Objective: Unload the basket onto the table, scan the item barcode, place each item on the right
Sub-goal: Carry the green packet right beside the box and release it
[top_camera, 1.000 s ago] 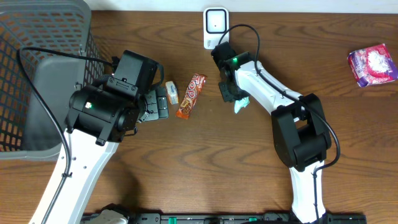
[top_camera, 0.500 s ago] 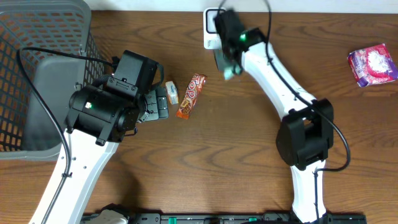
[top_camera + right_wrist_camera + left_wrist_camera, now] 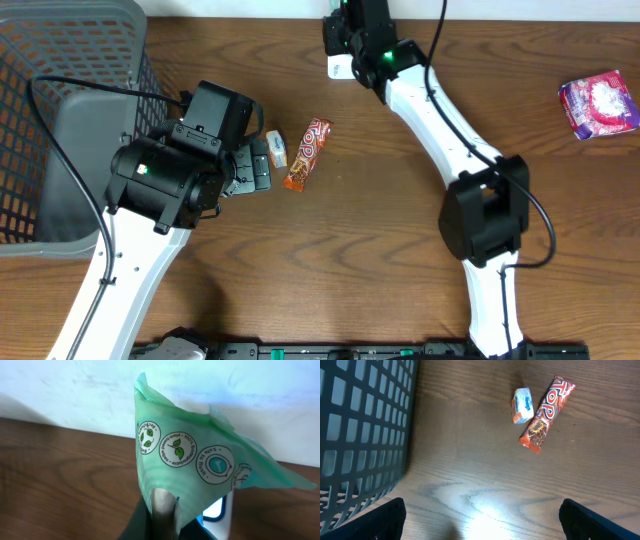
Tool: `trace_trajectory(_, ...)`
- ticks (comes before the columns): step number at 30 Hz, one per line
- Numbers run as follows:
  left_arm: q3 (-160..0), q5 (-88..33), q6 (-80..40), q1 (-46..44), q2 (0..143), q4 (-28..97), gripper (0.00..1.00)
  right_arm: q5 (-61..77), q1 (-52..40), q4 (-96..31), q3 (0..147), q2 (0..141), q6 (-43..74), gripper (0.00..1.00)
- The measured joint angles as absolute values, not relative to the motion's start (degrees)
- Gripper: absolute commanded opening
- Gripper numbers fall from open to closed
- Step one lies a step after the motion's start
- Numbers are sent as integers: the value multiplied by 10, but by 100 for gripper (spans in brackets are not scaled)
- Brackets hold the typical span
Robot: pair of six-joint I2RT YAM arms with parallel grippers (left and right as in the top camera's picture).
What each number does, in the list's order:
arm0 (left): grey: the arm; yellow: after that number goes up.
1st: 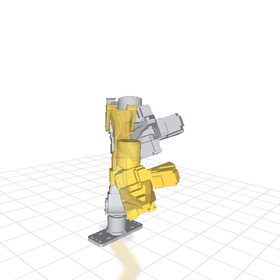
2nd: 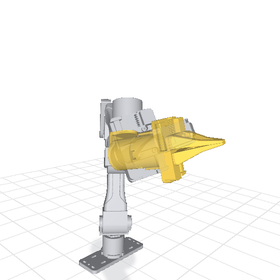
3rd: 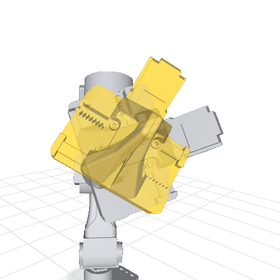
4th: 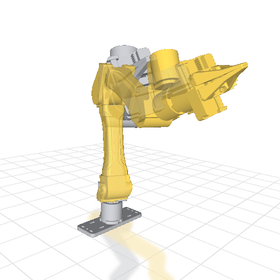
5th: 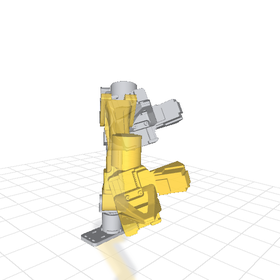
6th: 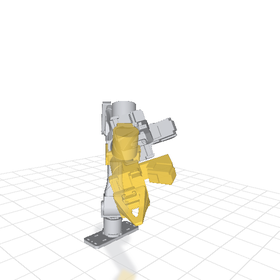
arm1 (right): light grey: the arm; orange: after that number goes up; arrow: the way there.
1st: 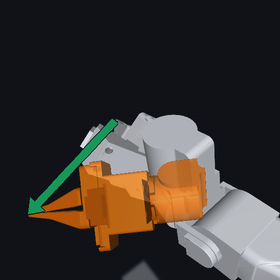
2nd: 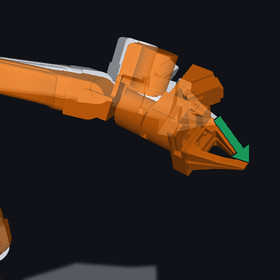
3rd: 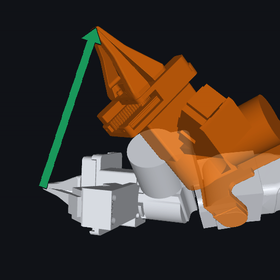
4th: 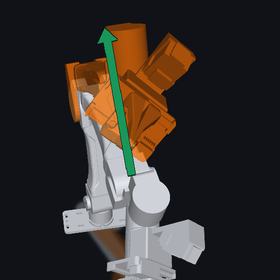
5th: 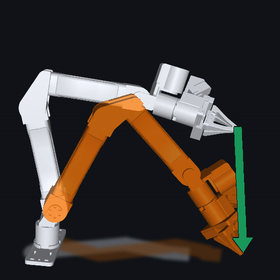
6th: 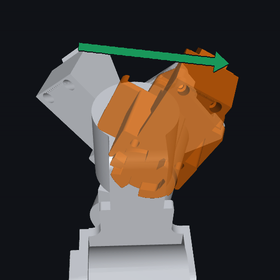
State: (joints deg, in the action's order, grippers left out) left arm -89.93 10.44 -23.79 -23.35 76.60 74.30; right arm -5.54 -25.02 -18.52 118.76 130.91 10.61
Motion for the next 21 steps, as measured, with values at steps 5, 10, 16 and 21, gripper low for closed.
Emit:
trace_trajectory(5, -899, 104, -238, -234, 766, 743, 98, -64, -243, -192, 1175, 1331, 107, 1)
trace_trajectory(10, -899, 104, -238, -234, 766, 744, 98, -133, -201, -257, 1175, 1317, 114, 1)
trace_trajectory(16, -899, 104, -238, -234, 766, 744, 98, -173, -91, -407, 1176, 1288, 50, 1)
trace_trajectory(21, -899, 104, -238, -234, 766, 744, 98, -166, 4, -478, 1158, 1287, -89, 1)
